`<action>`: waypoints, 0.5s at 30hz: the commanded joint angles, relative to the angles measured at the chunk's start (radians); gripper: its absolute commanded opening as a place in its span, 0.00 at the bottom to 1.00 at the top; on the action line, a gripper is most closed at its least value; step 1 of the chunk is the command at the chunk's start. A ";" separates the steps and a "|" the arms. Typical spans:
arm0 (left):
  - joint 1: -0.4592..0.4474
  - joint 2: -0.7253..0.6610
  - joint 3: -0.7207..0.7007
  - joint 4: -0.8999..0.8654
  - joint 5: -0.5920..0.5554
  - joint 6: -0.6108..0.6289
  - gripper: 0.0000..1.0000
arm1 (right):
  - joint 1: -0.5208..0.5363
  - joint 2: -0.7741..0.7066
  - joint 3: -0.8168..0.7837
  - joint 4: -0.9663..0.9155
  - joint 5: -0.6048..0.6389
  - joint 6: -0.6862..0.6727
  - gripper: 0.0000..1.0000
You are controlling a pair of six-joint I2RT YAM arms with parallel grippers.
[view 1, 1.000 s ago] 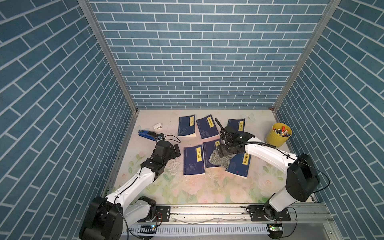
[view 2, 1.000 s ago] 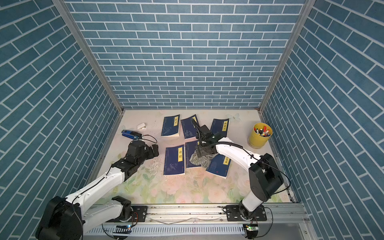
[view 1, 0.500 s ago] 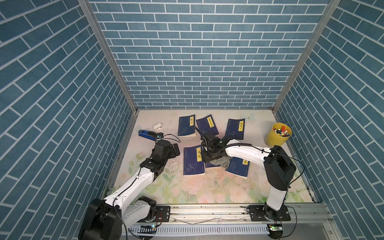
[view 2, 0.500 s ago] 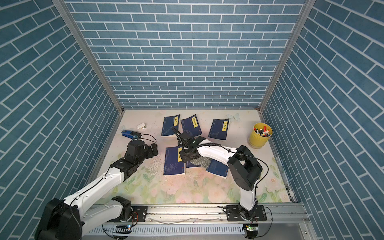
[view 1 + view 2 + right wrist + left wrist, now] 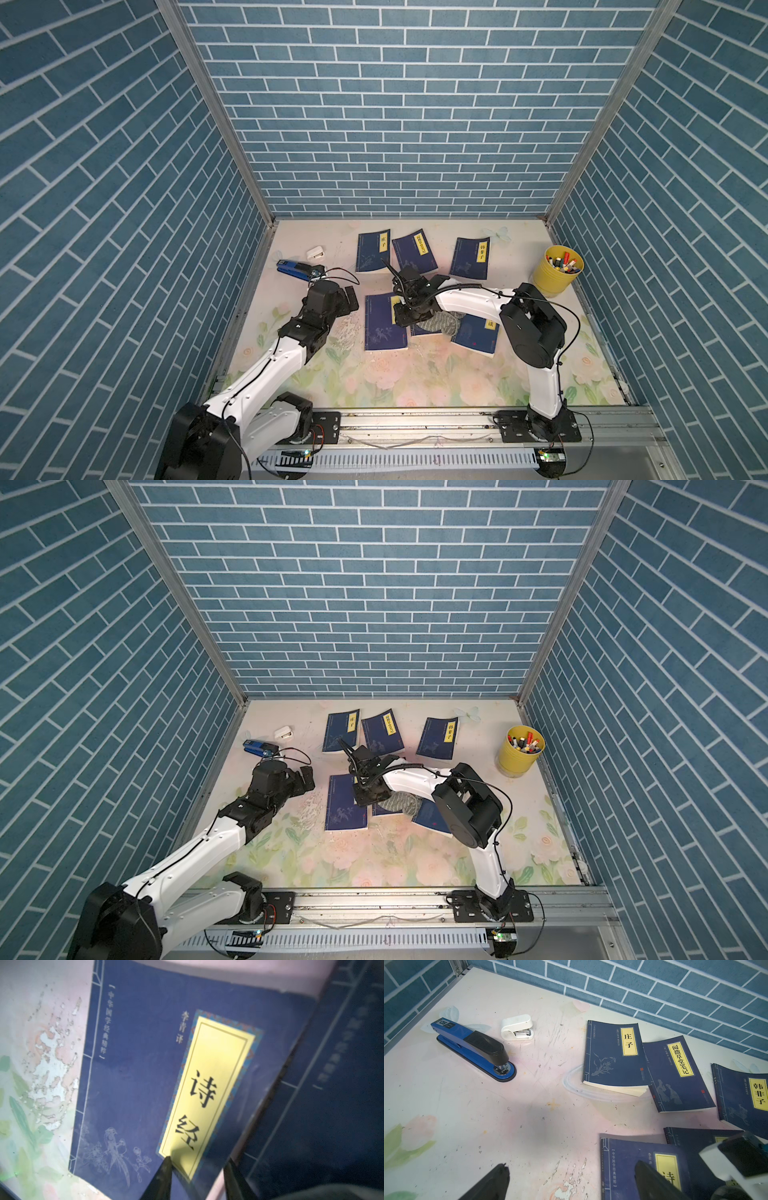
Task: Wipe the cover of the book
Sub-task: Move the book to the center of the board.
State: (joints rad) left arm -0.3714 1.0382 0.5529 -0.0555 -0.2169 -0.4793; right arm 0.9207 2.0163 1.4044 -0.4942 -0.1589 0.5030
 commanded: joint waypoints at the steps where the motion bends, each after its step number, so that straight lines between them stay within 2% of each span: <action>1: 0.004 -0.017 0.008 -0.022 -0.016 0.002 1.00 | 0.018 0.042 0.029 0.006 -0.048 0.056 0.33; 4: 0.004 -0.026 0.004 -0.020 -0.022 -0.001 1.00 | 0.025 0.063 0.049 0.009 -0.068 0.076 0.25; 10: 0.004 -0.042 -0.012 -0.020 -0.024 -0.018 1.00 | 0.049 0.119 0.119 0.001 -0.100 0.105 0.17; 15: 0.004 -0.065 -0.038 -0.018 -0.015 -0.043 1.00 | 0.063 0.153 0.166 -0.017 -0.094 0.124 0.16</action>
State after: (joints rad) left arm -0.3714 0.9901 0.5365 -0.0555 -0.2245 -0.5014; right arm 0.9688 2.1372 1.5528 -0.4839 -0.2401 0.5800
